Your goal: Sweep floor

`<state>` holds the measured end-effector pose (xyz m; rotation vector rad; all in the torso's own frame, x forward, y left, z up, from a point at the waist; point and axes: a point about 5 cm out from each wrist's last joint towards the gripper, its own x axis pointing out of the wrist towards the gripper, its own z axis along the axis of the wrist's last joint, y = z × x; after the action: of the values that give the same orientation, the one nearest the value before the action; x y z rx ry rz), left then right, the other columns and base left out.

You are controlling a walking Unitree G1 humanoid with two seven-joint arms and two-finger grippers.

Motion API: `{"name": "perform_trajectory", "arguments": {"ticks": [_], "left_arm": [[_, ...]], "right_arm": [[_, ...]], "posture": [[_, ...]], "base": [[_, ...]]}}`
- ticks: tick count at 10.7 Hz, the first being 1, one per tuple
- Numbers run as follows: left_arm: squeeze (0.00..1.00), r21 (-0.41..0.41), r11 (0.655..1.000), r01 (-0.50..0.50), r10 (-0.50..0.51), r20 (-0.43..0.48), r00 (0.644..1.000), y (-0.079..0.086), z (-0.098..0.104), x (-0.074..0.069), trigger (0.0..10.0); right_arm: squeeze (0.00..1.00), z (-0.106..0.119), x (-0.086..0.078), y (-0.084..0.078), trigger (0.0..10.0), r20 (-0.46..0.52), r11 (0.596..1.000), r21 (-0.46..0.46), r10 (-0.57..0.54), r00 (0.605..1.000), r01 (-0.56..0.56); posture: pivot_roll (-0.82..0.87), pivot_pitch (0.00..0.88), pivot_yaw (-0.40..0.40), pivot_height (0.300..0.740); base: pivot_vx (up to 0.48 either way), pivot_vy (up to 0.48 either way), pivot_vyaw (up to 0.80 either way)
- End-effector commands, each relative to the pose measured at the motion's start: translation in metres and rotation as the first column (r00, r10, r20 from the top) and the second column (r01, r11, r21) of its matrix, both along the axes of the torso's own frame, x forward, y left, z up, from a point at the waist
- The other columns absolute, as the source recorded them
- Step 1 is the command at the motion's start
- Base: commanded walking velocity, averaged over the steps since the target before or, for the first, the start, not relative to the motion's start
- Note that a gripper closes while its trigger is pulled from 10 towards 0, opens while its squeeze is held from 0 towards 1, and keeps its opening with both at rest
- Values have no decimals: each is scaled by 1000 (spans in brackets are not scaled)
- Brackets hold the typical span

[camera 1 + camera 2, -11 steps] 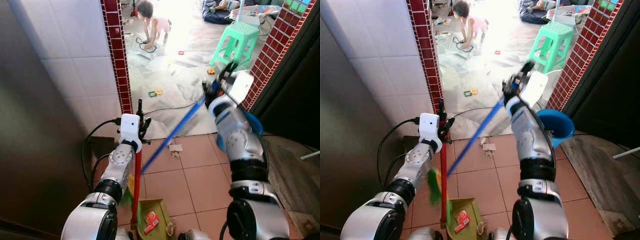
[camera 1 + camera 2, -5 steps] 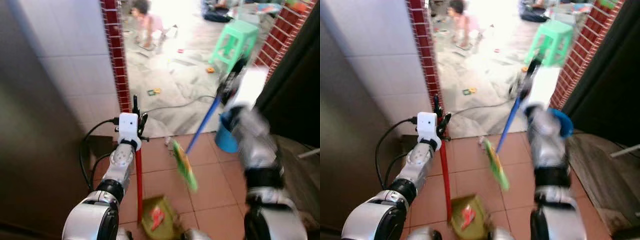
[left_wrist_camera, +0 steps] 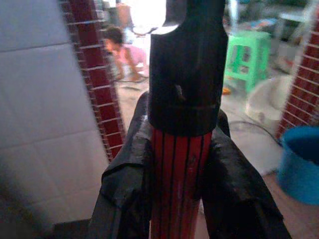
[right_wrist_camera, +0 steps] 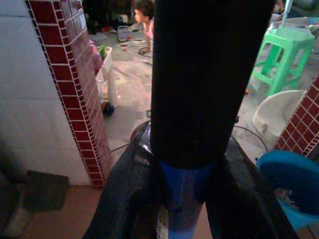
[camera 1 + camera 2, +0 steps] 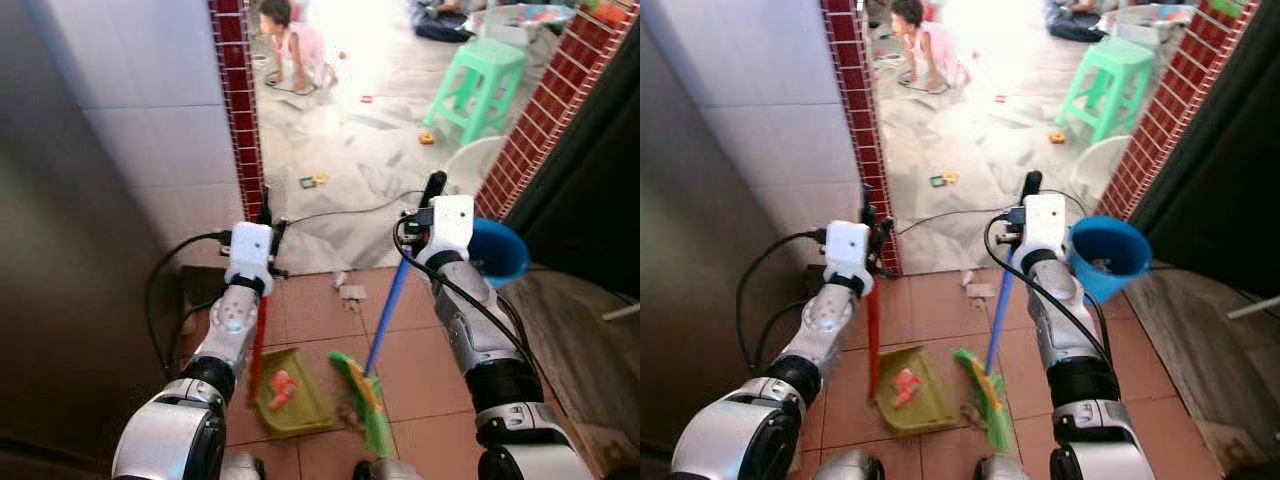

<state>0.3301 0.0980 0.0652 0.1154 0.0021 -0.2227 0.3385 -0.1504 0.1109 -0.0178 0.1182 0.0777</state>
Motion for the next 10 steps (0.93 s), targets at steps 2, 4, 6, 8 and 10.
{"name": "perform_trajectory", "arguments": {"ticks": [2,4,6,8,10], "left_arm": [[0,-1,994,114,-114,11,993,-17,7,3,10000],[0,-39,979,200,-201,-35,979,-25,3,0,10000],[0,-36,970,240,-242,-65,968,-30,-1,-2,10000],[0,-30,968,251,-252,-58,966,-31,0,-2,10000],[0,-23,963,267,-268,-64,961,-33,-1,-3,10000]], "right_arm": [[0,-1,-1,-13,10000,6,995,-69,-70,998,70],[0,27,2,-10,10000,182,998,6,-55,982,55],[0,57,6,-8,10000,328,1000,-20,-14,944,21],[0,77,9,-15,10000,404,990,-121,-16,914,71],[0,69,6,-25,10000,375,975,-185,-44,926,121]], "posture": [[-54,0,-13,740],[-58,0,-15,740],[-61,0,-14,740],[-68,0,-14,740],[-67,0,-16,740]], "base": [[0,0,0],[0,0,0],[0,0,0],[0,0,0],[0,0,0]]}}
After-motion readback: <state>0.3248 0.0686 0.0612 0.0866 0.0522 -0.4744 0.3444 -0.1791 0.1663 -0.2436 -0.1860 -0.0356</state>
